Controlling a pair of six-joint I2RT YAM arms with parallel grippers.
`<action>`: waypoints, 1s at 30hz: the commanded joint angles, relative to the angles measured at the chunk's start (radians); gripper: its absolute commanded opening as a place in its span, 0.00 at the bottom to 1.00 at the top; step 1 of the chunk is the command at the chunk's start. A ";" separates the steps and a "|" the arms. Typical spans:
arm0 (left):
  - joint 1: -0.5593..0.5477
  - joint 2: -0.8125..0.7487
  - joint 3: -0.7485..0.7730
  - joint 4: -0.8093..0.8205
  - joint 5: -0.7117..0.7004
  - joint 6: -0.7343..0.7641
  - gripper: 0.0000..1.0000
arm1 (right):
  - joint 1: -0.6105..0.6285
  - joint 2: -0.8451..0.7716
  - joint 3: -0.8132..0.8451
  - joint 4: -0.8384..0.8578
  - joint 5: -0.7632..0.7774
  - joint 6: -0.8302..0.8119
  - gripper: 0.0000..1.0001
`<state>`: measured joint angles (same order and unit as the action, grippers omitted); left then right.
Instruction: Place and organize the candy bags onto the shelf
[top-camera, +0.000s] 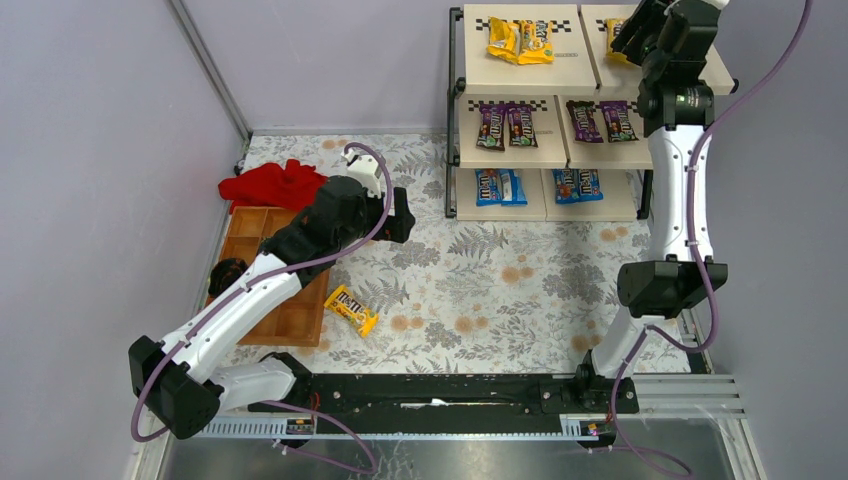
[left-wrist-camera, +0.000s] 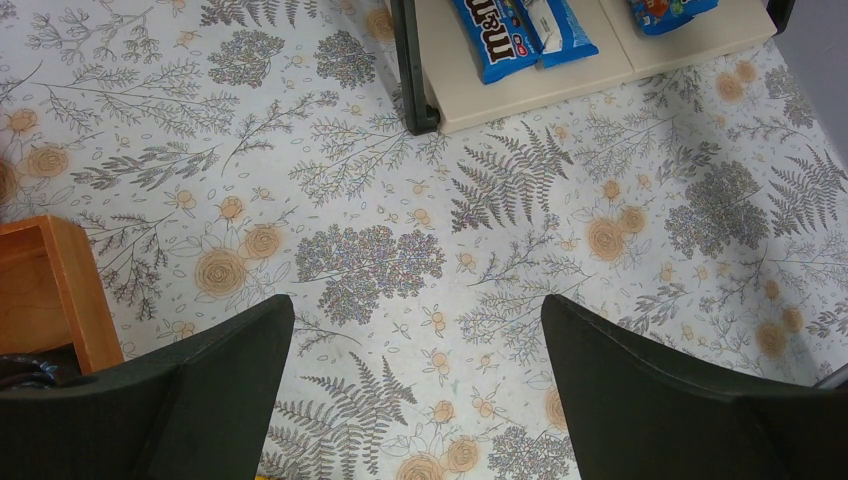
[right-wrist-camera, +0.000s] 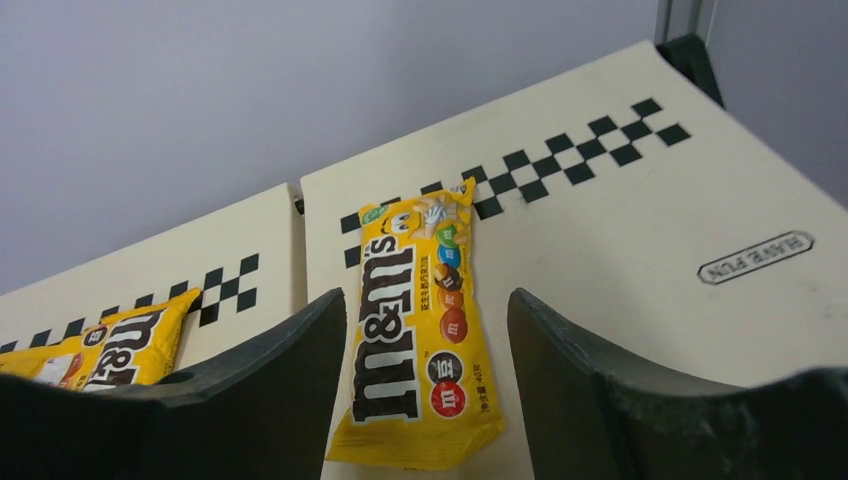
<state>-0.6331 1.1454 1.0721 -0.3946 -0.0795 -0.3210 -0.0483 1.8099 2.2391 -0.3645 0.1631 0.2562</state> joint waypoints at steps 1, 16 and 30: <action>-0.003 -0.011 0.006 0.037 -0.008 0.013 0.99 | -0.002 0.022 0.117 -0.057 0.037 -0.104 0.71; 0.024 0.018 0.011 0.043 0.034 0.000 0.99 | 0.027 -0.094 0.064 -0.153 -0.376 0.014 0.77; 0.070 -0.015 -0.010 0.053 0.070 -0.016 0.99 | 0.043 -0.020 0.111 -0.208 -0.373 0.074 0.74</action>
<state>-0.5709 1.1610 1.0706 -0.3935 -0.0269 -0.3309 -0.0101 1.7832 2.3215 -0.5568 -0.2302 0.3183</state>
